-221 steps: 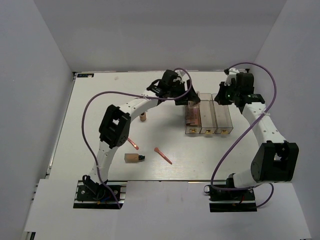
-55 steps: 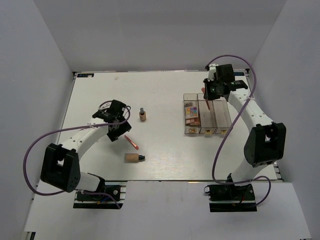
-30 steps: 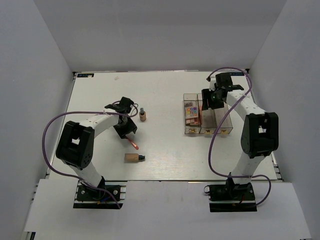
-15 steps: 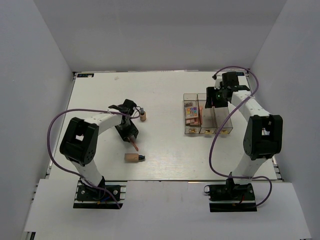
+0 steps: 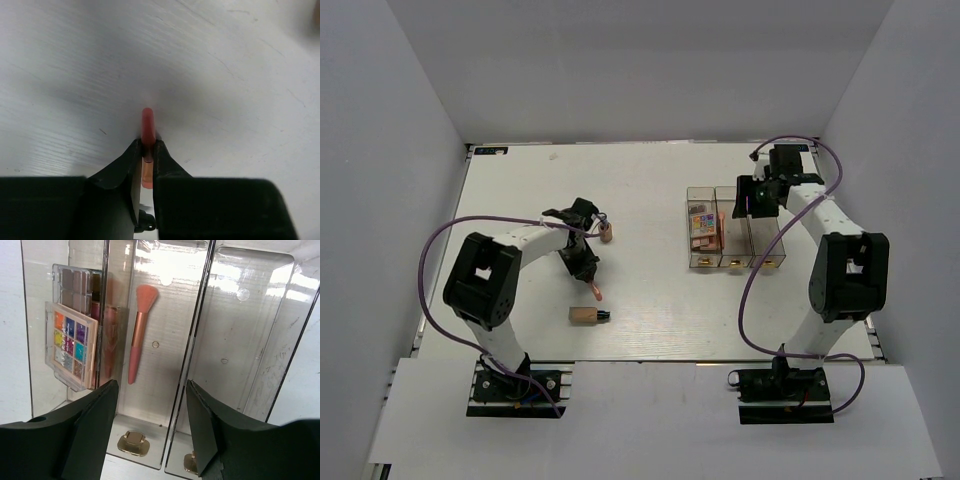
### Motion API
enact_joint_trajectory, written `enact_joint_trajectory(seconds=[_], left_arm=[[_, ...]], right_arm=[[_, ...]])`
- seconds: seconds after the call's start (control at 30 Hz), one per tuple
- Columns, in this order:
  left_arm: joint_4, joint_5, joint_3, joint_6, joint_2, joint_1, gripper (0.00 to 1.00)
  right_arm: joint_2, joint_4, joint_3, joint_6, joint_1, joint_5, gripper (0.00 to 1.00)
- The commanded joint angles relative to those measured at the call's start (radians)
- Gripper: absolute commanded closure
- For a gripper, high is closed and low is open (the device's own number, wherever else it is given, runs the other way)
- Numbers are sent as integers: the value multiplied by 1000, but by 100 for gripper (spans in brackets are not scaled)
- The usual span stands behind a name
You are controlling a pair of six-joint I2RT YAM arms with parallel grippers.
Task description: Organize the makeup
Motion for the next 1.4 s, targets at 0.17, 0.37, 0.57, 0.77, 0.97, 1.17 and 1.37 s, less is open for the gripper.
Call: enact_joint_trajectory(seconds=[0.17, 0.37, 0.57, 0.77, 0.97, 1.17, 1.37], left_arm=[[17, 10, 63, 33, 0, -17, 98], [-14, 30, 244, 120, -81, -40, 100], [159, 296, 350, 266, -111, -81, 100], [335, 565, 563, 285, 99, -161, 100], [451, 674, 954, 247, 418, -259, 100], [621, 622, 963, 179, 508, -298, 96], [726, 590, 976, 139, 572, -342, 93]], right_arm=[[-67, 25, -17, 23, -20, -32, 37], [-86, 28, -38, -25, -26, -50, 11], [-137, 60, -61, -40, -52, -131, 58], [-194, 91, -58, 0, -65, 0, 100], [-244, 111, -74, 55, -127, 16, 100], [-287, 124, -117, 61, -157, 7, 100], [-300, 137, -138, 60, -178, -20, 100]])
